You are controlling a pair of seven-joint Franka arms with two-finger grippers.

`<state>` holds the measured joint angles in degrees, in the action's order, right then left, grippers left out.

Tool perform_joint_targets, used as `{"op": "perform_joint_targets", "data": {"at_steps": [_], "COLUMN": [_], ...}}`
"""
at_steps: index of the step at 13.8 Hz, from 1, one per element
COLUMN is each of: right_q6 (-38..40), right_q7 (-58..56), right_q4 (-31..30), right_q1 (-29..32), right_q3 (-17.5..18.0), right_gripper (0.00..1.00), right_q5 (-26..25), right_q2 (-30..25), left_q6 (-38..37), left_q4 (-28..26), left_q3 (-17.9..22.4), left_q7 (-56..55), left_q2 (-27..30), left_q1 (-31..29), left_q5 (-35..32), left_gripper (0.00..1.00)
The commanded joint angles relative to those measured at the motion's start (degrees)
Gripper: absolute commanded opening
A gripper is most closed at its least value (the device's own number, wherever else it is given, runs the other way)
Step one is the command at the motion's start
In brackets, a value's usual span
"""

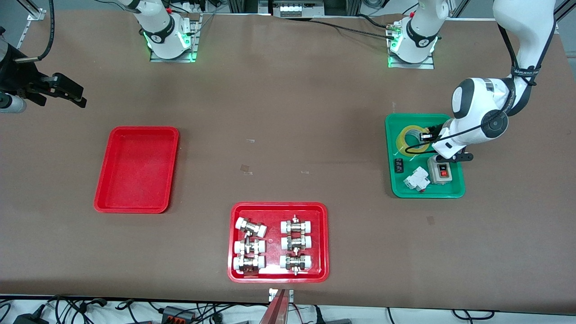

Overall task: Left arm passes tape to right arm into tray
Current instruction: 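Lower the left gripper and grasp the yellow tape roll's rim, then lift the tape with the left gripper while the right gripper reaches over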

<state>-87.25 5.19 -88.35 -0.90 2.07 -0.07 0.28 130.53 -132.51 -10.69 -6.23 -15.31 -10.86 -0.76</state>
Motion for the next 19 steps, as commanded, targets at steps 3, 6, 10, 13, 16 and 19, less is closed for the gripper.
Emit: {"op": "perform_joint_targets", "data": {"at_steps": [3,6,10,13,16,19], "right_q6": [-0.11,-0.11,-0.11,0.06,0.77,0.85], "right_q7": [-0.53,-0.62,-0.71,-0.71,-0.53,-0.71], "right_q4": [0.55,0.55,0.63,0.63,0.37,0.02], "right_q1": [0.11,0.11,0.28,0.37,0.37,-0.15], "right_q3": [0.04,0.04,0.04,0.04,-0.04,0.22], "right_gripper": [1.00,1.00,1.00,1.00,1.00,1.00], "right_q5": [-0.28,-0.36,-0.28,-0.37,-0.45,-0.37], "right_q2": [0.16,0.16,0.16,0.16,-0.01,-0.19], "left_q6": [-7.02,-23.51,-38.91,-48.34,-49.06,-46.00], "left_q4": [2.59,16.27,30.69,44.06,51.99,53.23], "left_q3": [-0.74,-0.83,-2.57,-9.15,-12.34,-12.34], "left_q7": [0.52,2.53,2.81,0.10,-6.66,-23.31], "left_q2": [5.10,4.85,5.11,4.76,-0.33,-3.94], "left_q1": [-0.56,-0.39,0.14,0.23,3.90,7.86], "left_q5": [-1.08,-1.00,-0.12,3.75,4.27,14.79], "left_gripper": [0.00,0.00,0.00,0.00,0.00,0.00]}}
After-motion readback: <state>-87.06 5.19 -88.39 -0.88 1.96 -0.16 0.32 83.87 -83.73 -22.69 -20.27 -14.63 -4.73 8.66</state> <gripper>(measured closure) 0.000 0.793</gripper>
